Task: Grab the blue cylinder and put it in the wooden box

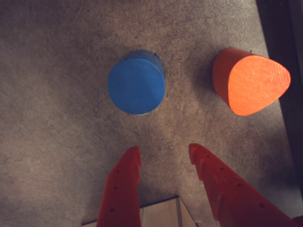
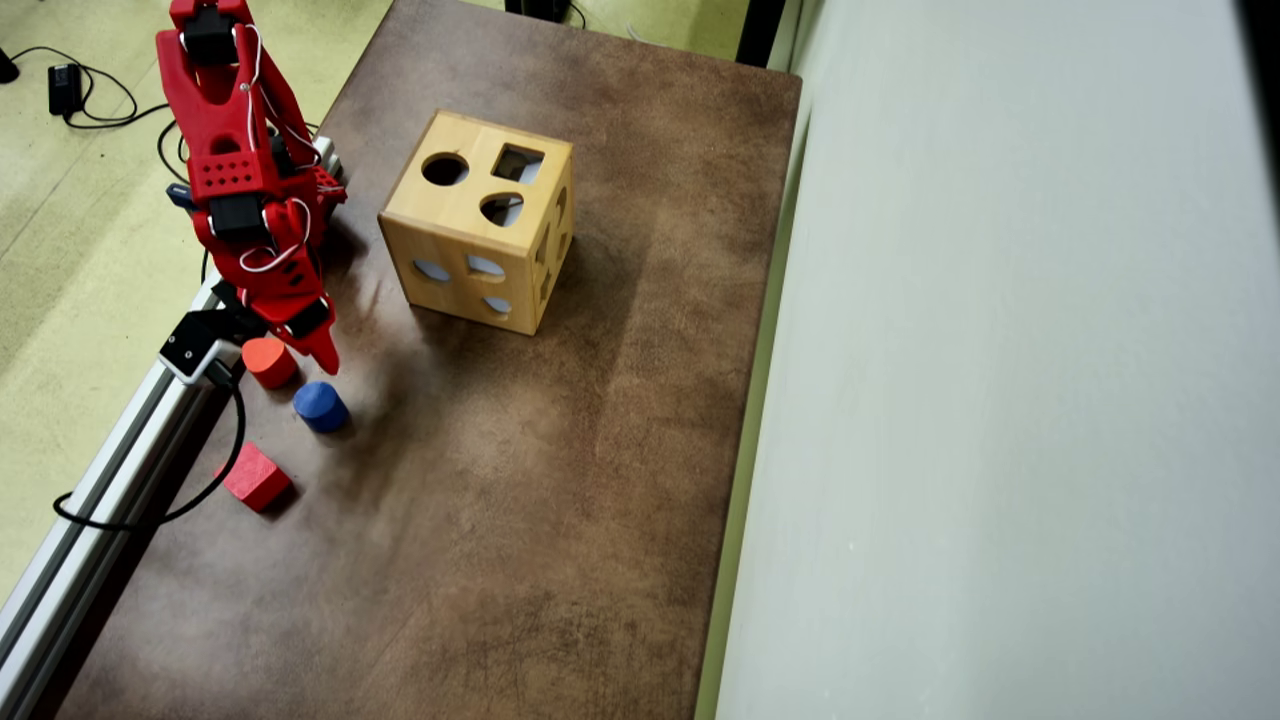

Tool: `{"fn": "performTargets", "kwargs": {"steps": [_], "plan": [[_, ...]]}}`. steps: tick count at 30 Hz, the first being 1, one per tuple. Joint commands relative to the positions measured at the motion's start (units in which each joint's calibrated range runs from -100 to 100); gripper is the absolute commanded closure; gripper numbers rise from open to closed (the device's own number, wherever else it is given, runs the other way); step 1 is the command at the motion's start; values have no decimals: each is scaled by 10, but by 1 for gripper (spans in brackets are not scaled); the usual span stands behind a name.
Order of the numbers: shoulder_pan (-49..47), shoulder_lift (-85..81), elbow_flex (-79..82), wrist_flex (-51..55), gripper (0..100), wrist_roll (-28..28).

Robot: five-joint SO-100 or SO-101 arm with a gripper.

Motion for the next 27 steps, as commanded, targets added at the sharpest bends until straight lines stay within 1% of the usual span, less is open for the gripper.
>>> {"fn": "performTargets", "kwargs": {"steps": [1,5,8,20,23,27], "plan": [[-2,-14,-6,-6,79,2],[-2,-14,-3,-6,70,2],[4,-10,-2,-7,67,2],[8,-4,-10,-8,66,-3],[28,-2,-11,-9,66,-3],[37,44,-12,-48,66,-3]]}}
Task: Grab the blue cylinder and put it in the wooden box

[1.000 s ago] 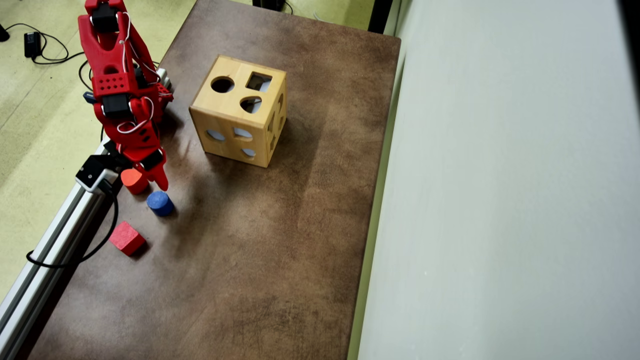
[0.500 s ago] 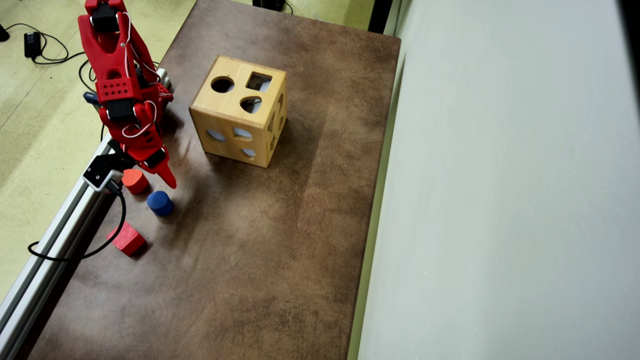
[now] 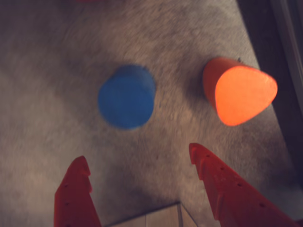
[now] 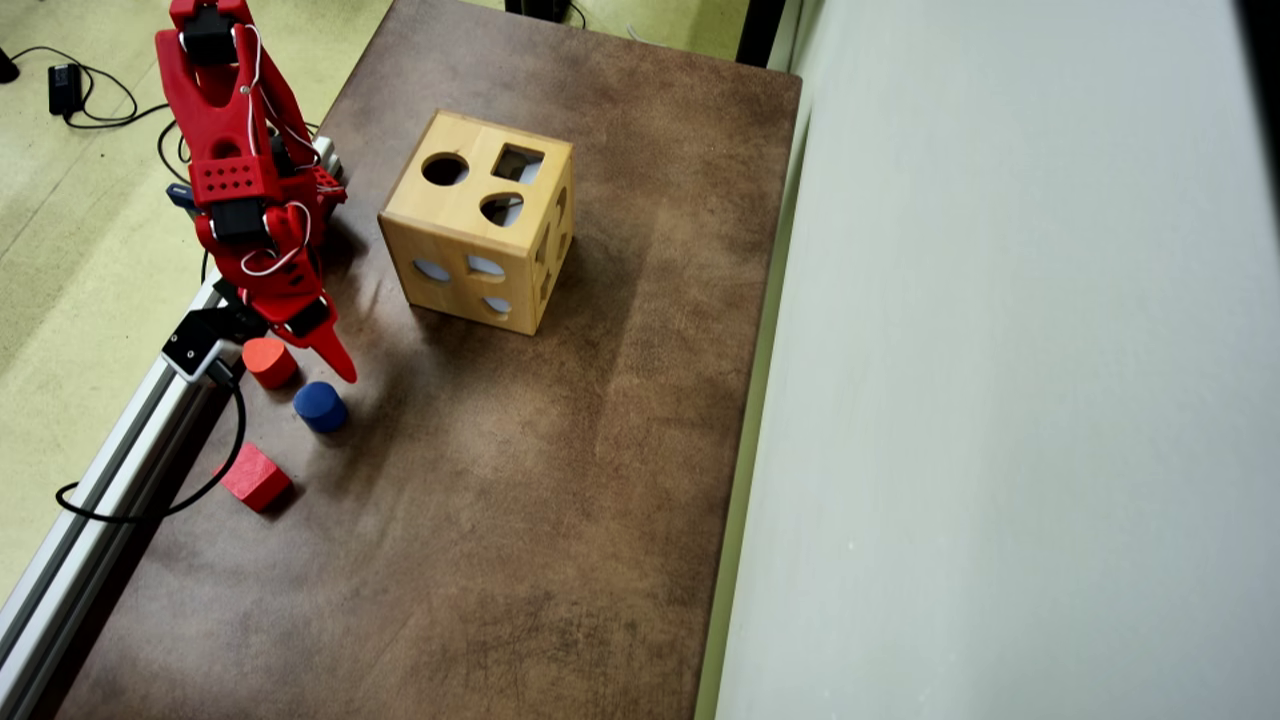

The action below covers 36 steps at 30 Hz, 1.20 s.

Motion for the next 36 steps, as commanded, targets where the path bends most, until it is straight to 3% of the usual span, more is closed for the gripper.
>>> {"fn": "performTargets", "kwargs": {"steps": [1,36], "plan": [[4,38,-12,-51,66,-1],[30,185,-127,-84,66,-1]]}}
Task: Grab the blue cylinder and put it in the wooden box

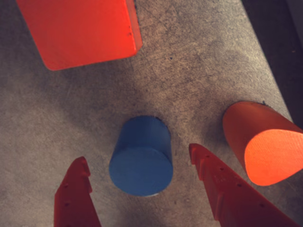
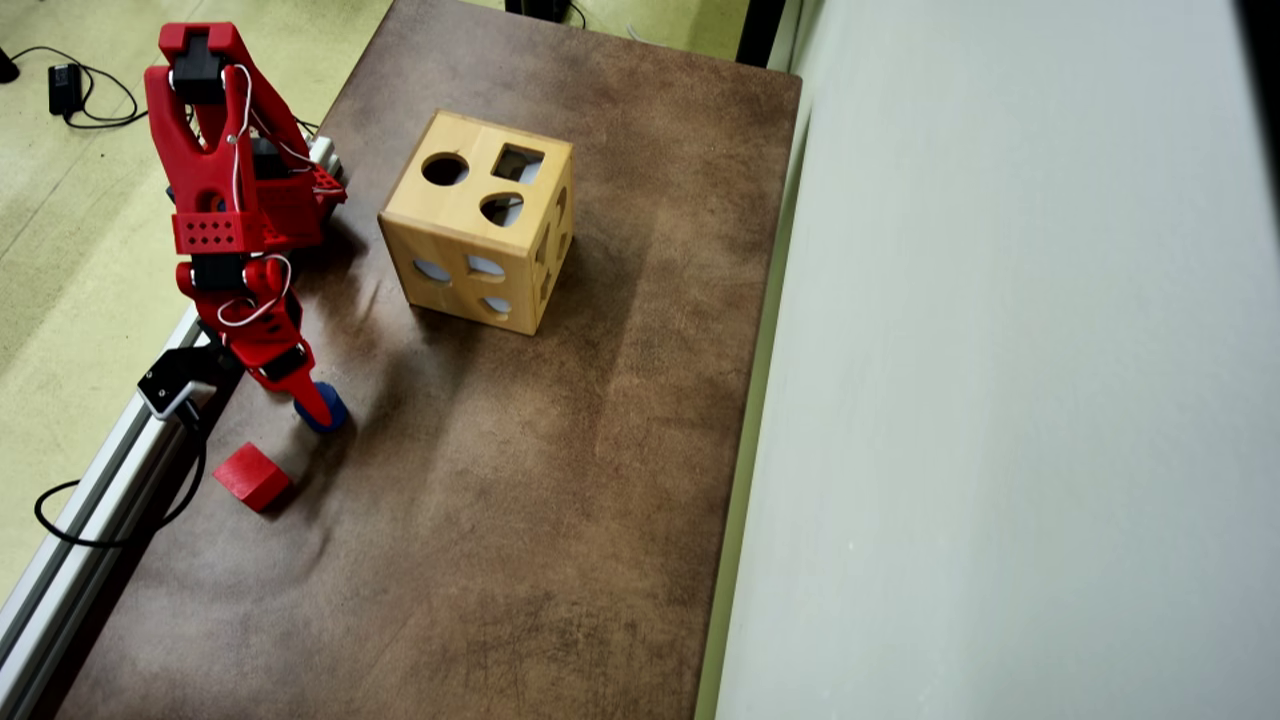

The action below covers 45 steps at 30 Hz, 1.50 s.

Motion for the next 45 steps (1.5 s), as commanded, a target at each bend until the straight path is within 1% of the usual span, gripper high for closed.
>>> {"fn": "performTargets", "kwargs": {"steps": [1,10,14,26,32,45], "plan": [[-3,2,-29,-7,66,-1],[-7,3,-29,-8,66,-1],[-27,12,-29,-8,66,-1],[-21,33,-32,-8,66,-2],[-24,37,-62,-8,66,-16],[-26,77,-69,-8,66,-16]]}}
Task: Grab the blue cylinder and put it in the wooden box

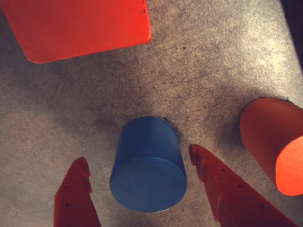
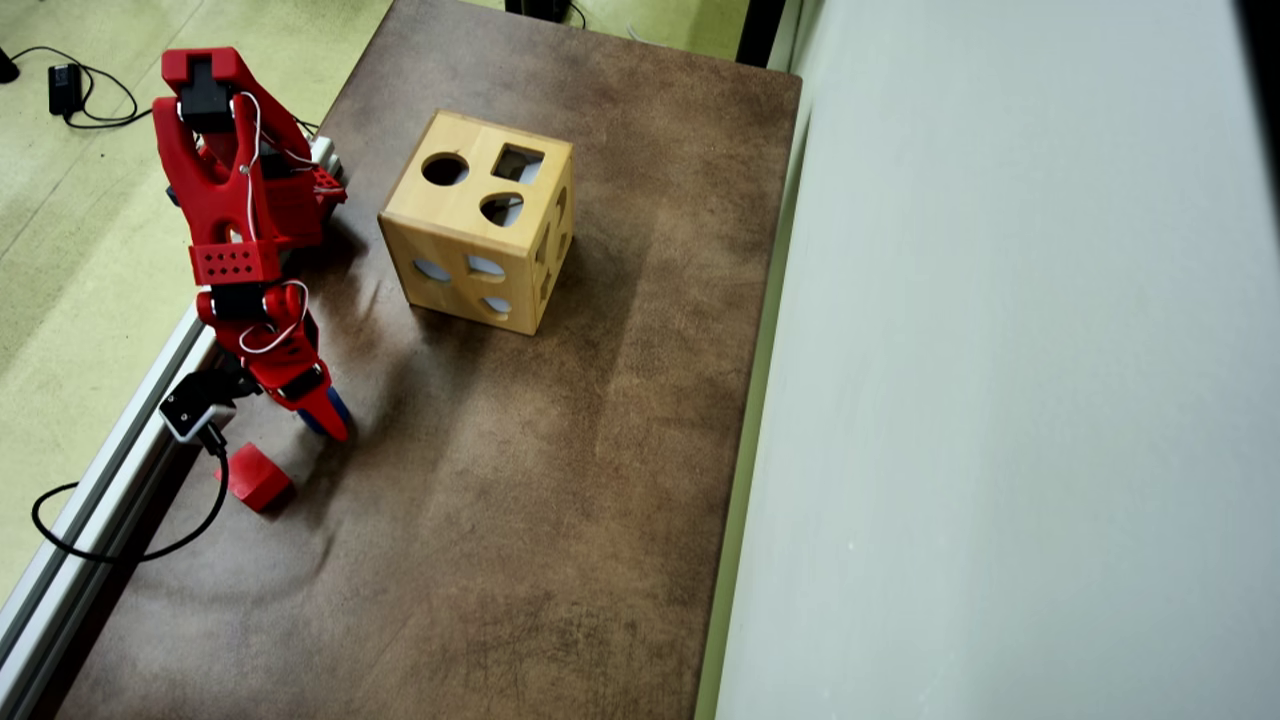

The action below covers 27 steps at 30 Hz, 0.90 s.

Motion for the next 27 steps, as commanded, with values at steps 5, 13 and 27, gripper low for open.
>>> {"fn": "performTargets", "kwargs": {"steps": [5,13,27], "plan": [[-5,-3,-22,-7,66,-1],[-7,14,-23,-7,66,1],[-7,19,-23,-7,67,-1]]}}
